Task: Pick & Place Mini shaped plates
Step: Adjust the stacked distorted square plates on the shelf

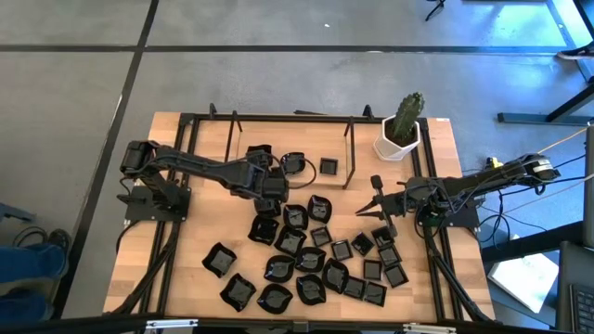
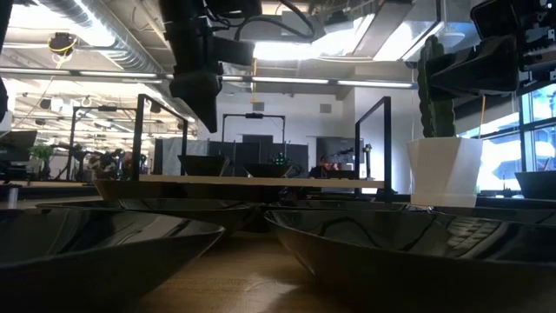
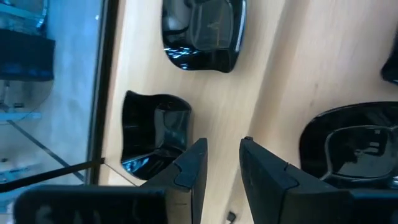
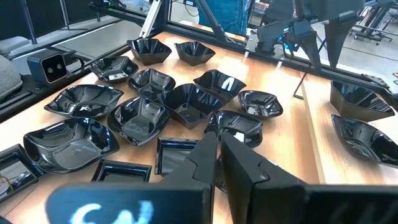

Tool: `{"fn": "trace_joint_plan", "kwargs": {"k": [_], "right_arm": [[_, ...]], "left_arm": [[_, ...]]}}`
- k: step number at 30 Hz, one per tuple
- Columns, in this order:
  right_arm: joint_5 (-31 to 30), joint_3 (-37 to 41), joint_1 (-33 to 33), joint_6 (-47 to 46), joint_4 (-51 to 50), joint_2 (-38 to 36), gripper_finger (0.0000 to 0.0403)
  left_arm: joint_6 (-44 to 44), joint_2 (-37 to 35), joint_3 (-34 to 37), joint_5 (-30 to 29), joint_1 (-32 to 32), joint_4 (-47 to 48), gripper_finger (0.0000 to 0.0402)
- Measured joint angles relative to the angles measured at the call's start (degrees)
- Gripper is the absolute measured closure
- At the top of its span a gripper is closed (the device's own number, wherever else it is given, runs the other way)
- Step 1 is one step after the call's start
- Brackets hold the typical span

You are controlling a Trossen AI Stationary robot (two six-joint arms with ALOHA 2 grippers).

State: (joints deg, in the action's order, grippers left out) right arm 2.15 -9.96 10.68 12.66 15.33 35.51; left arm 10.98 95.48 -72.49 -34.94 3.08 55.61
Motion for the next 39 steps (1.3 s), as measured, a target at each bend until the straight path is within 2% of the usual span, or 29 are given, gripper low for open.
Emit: {"fn": "trace_joint_plan", "kwargs": {"k": [2,5,7,11,17,22,26,30,32,39], "right_arm": [[0.0,0.0,0.0,0.0,0.0,0.0,0.0377],[0.0,0.0,0.0,-0.1,-0.01,0.0,0.0377],[0.24,0.0,0.0,-0.15,-0.26,-0.02,0.0377],[0.46,0.0,0.0,-0.17,-1.39,-0.02,0.0377],[1.49,0.0,0.0,-0.48,-5.08,-0.02,0.0377],[3.97,0.0,0.01,-0.26,-5.8,-0.02,0.0377],[3.93,0.0,0.0,-0.26,-5.55,-0.02,0.0377],[3.95,0.0,0.02,-1.38,-5.33,-0.02,0.0377],[3.93,0.0,0.02,-1.54,-5.35,-0.02,0.0377],[3.93,0.01,0.02,-2.08,-3.33,-0.02,0.0377]], "left_arm": [[-0.83,0.0,0.0,-0.35,-0.65,-0.02,0.0314],[-6.4,0.02,0.0,5.61,-1.98,-1.99,0.0315],[-8.37,0.02,0.0,7.6,-3.01,-3.39,0.0315],[-9.71,0.5,0.0,7.4,-5.5,-3.25,0.0313],[-17.72,0.26,0.02,8.54,-9.24,-6.76,0.0305],[-16.89,-0.22,0.0,15.9,-12.54,-10.07,0.0294],[-15.04,-0.22,0.0,16.37,-12.34,-7.24,0.0281],[-14.54,-0.22,0.0,20.5,-11.07,-6.8,0.0259],[-14.82,-0.2,0.0,20.31,-10.18,-5.22,0.0246],[-14.1,0.13,0.0,13.35,-9.18,0.68,0.0217]]}}
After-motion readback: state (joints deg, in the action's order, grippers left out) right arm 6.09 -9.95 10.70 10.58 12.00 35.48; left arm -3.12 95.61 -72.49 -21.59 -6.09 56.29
